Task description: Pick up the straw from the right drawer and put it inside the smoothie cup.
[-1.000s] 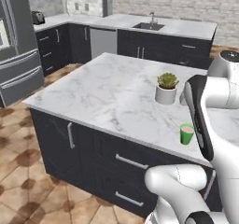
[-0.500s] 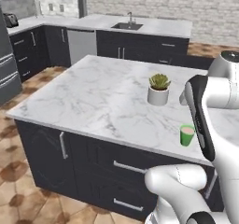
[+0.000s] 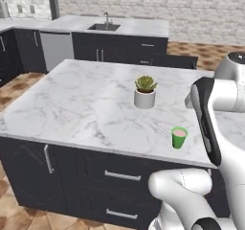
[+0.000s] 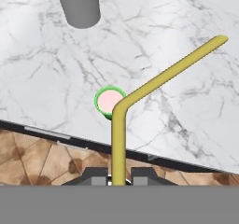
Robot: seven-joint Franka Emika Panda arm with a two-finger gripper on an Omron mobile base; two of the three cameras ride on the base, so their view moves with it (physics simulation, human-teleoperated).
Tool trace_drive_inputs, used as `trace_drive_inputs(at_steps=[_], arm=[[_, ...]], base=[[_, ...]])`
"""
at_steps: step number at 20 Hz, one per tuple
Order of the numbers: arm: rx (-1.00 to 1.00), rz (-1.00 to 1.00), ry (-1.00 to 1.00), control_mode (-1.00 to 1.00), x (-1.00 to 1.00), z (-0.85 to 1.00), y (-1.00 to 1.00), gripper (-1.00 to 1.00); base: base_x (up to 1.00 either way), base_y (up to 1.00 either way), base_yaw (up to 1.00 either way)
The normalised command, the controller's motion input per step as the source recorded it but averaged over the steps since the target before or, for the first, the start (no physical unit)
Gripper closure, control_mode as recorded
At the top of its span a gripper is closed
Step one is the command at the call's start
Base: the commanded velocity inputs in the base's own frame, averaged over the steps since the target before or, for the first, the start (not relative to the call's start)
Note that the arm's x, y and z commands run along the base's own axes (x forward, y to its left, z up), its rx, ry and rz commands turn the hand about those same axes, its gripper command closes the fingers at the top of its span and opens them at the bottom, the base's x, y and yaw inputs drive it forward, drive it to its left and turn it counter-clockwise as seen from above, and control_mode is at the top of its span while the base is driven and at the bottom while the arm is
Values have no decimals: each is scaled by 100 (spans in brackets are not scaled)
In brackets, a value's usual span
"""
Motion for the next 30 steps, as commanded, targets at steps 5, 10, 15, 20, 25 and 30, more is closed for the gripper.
trace_drive_inputs(at_steps=[5, 10, 15, 20, 25, 30], arm=[[0, 0, 0, 100, 0, 0, 0, 100], [0, 0, 0, 100, 0, 0, 0, 100], [0, -4, -3, -100, 5, 0, 5, 100], [-3, 4, -18, -100, 20, 1, 0, 100], [0, 18, -17, -100, 31, 0, 0, 100], [0, 21, 1, -100, 48, 1, -9, 100]], base=[[0, 2, -12], [0, 8, -10], [0, 0, 0], [0, 0, 0], [0, 0, 0], [0, 0, 0]])
